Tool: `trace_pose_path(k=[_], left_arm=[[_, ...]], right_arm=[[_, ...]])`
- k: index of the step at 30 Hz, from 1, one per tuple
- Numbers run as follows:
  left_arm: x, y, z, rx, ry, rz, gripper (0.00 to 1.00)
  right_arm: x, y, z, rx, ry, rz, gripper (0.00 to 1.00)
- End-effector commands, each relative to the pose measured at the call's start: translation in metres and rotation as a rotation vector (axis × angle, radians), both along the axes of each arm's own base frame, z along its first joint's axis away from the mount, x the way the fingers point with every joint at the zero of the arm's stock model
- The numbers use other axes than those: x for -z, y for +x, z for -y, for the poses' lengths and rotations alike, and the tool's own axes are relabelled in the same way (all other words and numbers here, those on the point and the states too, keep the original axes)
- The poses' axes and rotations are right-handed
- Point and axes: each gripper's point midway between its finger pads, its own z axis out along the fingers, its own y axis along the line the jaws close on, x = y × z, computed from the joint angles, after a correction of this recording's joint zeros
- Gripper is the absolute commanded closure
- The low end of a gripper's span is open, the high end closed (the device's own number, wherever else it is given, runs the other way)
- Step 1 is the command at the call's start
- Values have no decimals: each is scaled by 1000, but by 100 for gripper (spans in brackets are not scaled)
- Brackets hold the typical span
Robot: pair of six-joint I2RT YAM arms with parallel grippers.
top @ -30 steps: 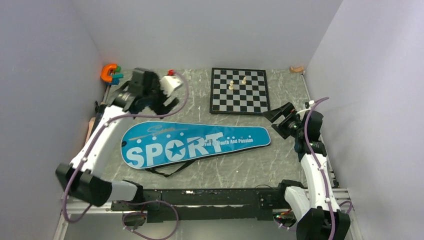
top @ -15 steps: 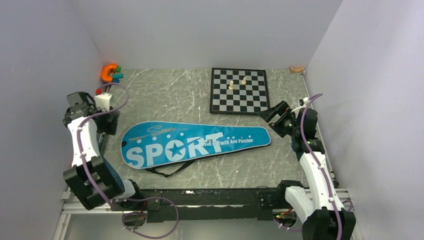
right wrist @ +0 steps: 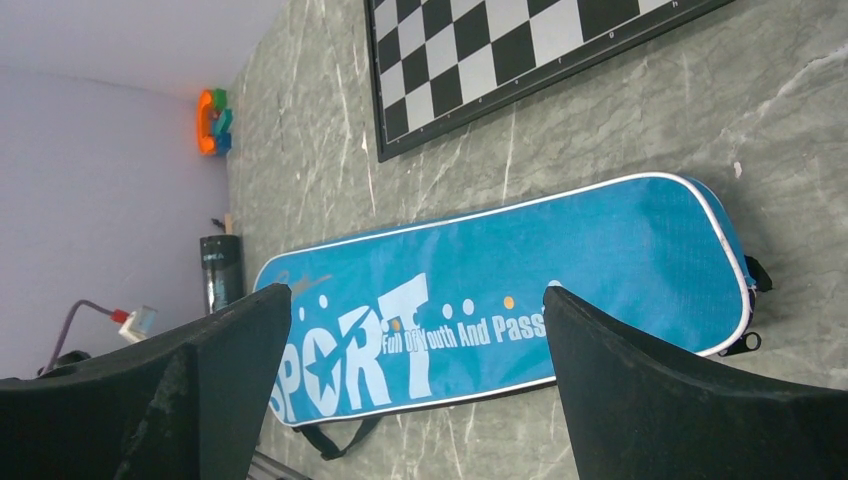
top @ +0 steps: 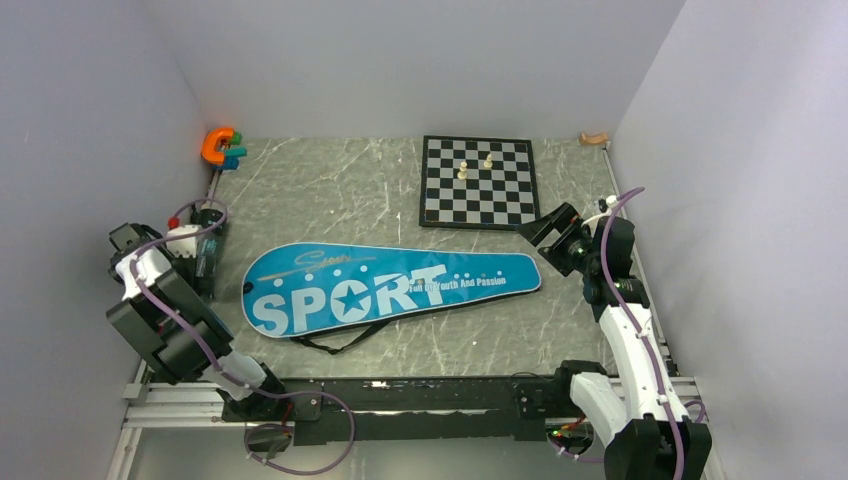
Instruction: Pack up the badminton gear
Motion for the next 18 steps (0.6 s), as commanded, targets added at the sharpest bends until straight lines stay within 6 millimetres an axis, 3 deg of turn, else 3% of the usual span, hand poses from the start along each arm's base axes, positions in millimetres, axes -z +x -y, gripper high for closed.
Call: trace_pose_path(k=[1, 4, 10, 14, 18], left_arm=[[20, 6, -1, 63, -49, 7, 1], [34, 5, 1, 92, -82, -21, 4], [48, -3, 19, 172, -166, -68, 44], [25, -1, 33, 245, -160, -20, 69], [-27, 10, 60, 352, -165, 71, 73]], right_arm=[[-18, 4, 1, -3, -19, 51, 0], [-18, 3, -1, -7, -11, 55, 1], [-22, 4, -4, -26, 4, 66, 6], [-24, 5, -6, -29, 14, 75, 9], [-27, 6, -7, -32, 25, 81, 11]])
